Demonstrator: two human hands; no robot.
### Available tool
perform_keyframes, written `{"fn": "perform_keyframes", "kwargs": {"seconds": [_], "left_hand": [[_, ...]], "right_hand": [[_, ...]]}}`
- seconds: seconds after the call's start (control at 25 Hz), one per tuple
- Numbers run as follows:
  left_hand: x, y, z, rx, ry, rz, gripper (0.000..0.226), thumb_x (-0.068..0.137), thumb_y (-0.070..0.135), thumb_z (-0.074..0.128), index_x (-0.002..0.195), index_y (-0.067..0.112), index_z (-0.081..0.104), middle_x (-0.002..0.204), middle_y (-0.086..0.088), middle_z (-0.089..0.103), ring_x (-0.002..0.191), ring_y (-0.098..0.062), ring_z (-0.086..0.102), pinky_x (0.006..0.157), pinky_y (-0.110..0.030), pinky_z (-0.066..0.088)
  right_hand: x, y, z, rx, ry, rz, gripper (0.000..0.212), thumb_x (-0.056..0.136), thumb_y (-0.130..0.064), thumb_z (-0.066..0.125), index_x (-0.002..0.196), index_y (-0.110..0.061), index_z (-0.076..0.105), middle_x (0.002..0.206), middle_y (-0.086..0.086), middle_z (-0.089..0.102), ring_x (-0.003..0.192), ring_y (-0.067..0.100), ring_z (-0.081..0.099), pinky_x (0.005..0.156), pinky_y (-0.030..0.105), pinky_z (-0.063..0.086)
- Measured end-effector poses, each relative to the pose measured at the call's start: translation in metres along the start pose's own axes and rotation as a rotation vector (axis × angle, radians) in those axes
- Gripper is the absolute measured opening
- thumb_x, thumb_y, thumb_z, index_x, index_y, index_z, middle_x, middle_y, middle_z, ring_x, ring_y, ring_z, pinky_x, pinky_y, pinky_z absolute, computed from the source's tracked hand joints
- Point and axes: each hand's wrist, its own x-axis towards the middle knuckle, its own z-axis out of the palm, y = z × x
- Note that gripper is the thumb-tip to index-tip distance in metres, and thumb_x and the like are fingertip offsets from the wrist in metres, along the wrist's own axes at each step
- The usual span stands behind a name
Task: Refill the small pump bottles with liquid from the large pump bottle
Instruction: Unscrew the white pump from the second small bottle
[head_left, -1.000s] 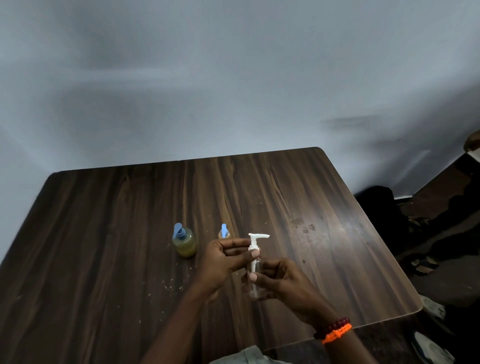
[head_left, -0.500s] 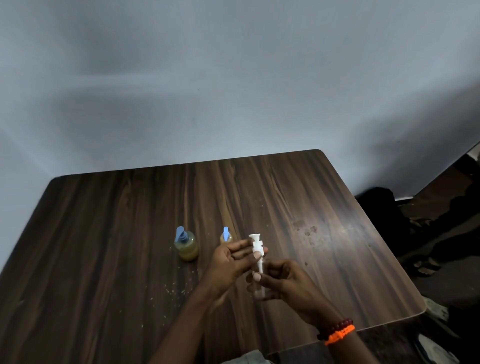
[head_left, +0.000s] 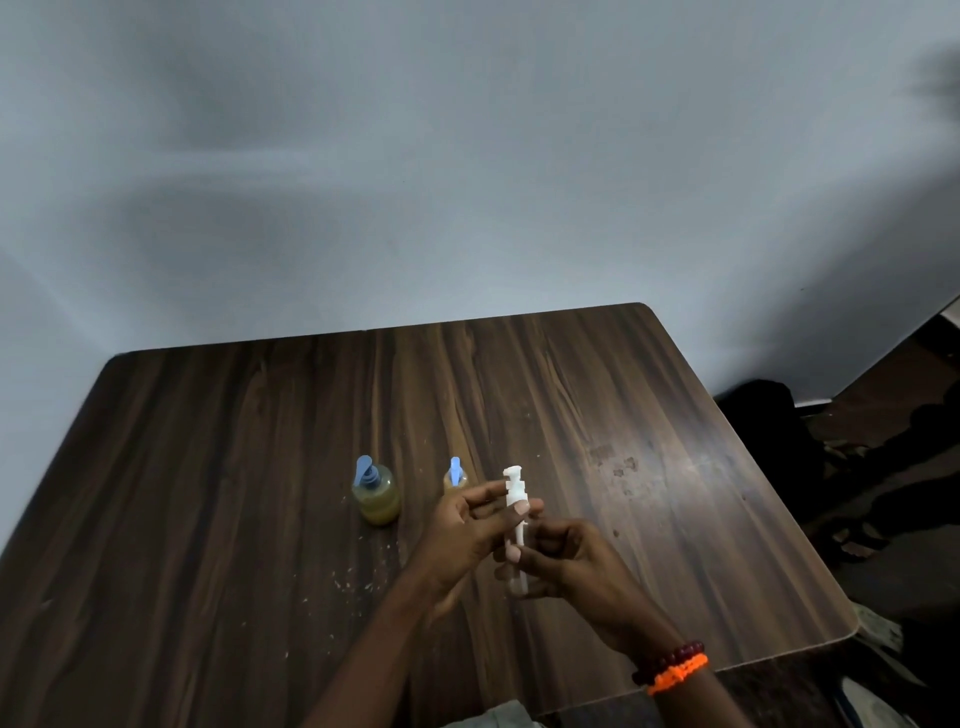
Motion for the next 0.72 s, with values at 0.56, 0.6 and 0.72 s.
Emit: {"fn": "perform_keyframes", "kwargs": {"seconds": [0.56,0.6,0.72], "left_hand": [[0.003,0.013,-0.007,-0.033,0.419,0.163,0.050,0.063,0.031,0.091,0.107,0.009,0.079,0.099,-0.009,0.083,0.095,-0.025,0.078,0.088,-0.042,0.064],[0.002,0.017,-0.011,-0.033,0.461,0.203,0.047,0.066,0.029,0.090,0.107,0.009,0.079,0.099,-0.010,0.083,0.094,-0.025,0.079,0.084,-0.040,0.065],[-0.005,0.023,-0.036,0.027,0.511,0.302,0.037,0.071,0.031,0.089,0.103,0.014,0.082,0.092,-0.003,0.084,0.082,-0.014,0.080,0.072,-0.025,0.066]], "right_hand": [[0.003,0.022,0.005,-0.234,0.036,0.045,0.028,0.085,-0.023,0.084,0.108,-0.010,0.072,0.102,0.010,0.078,0.094,0.027,0.077,0.085,0.054,0.064],[0.002,0.022,0.003,-0.248,0.027,0.040,0.027,0.086,-0.022,0.083,0.107,-0.010,0.072,0.102,0.011,0.078,0.093,0.027,0.077,0.084,0.053,0.064],[0.000,0.025,-0.006,-0.254,0.047,0.030,0.022,0.086,-0.017,0.083,0.104,-0.008,0.073,0.101,0.014,0.077,0.092,0.029,0.077,0.079,0.046,0.066]]}}
